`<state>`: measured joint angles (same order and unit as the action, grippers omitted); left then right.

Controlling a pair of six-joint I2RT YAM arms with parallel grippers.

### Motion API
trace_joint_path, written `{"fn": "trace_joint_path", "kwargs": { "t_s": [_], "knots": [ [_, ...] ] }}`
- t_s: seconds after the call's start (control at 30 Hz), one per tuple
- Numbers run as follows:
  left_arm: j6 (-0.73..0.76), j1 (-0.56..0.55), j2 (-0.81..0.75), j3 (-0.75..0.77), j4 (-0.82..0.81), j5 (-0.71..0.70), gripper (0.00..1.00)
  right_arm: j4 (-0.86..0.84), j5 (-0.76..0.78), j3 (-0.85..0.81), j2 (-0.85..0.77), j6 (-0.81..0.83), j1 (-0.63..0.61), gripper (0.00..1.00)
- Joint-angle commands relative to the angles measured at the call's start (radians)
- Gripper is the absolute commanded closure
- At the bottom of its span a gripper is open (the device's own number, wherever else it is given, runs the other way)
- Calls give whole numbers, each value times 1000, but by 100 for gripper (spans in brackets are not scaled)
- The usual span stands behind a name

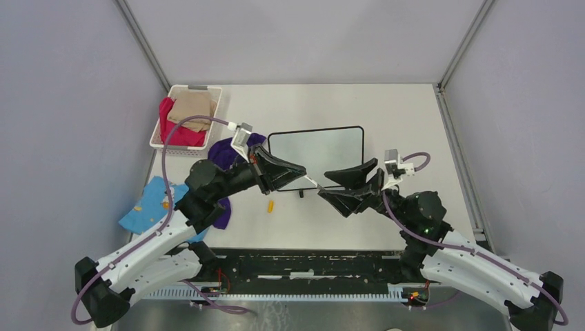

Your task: Write a sentence on the whiteboard

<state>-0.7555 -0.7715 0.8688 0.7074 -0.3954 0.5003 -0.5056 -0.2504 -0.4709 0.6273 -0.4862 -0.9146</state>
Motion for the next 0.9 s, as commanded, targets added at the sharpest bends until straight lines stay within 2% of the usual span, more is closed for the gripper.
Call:
{"fn": "trace_joint_path", "kwargs": {
  "t_s": [0.0, 0.07, 0.1, 0.13, 0.3, 0.63, 0.87],
  "knots": [
    [-92, -2, -54, 8, -158, -124, 98, -146, 101, 3, -16, -97, -2, 32],
    [-92, -2, -65, 6, -187, -124, 98, -177, 107, 2, -2, -131, -3, 30],
    [-178, -2, -68, 3, -204, -230, 98, -197, 108, 1, 7, -149, -2, 29],
    [-213, -2, -71, 3, -215, -267, 98, -216, 109, -1, 14, -159, -3, 28],
    [-308, -2, -72, -13, -278, -339, 98, -326, 99, -25, 87, -228, -2, 28],
    [-355, -12, -69, -46, -272, -433, 98, -462, 120, -101, 209, -291, -3, 32],
    [-350, -31, -68, -56, -249, -496, 98, -450, 151, -145, 258, -308, -3, 35]
  ]
}}
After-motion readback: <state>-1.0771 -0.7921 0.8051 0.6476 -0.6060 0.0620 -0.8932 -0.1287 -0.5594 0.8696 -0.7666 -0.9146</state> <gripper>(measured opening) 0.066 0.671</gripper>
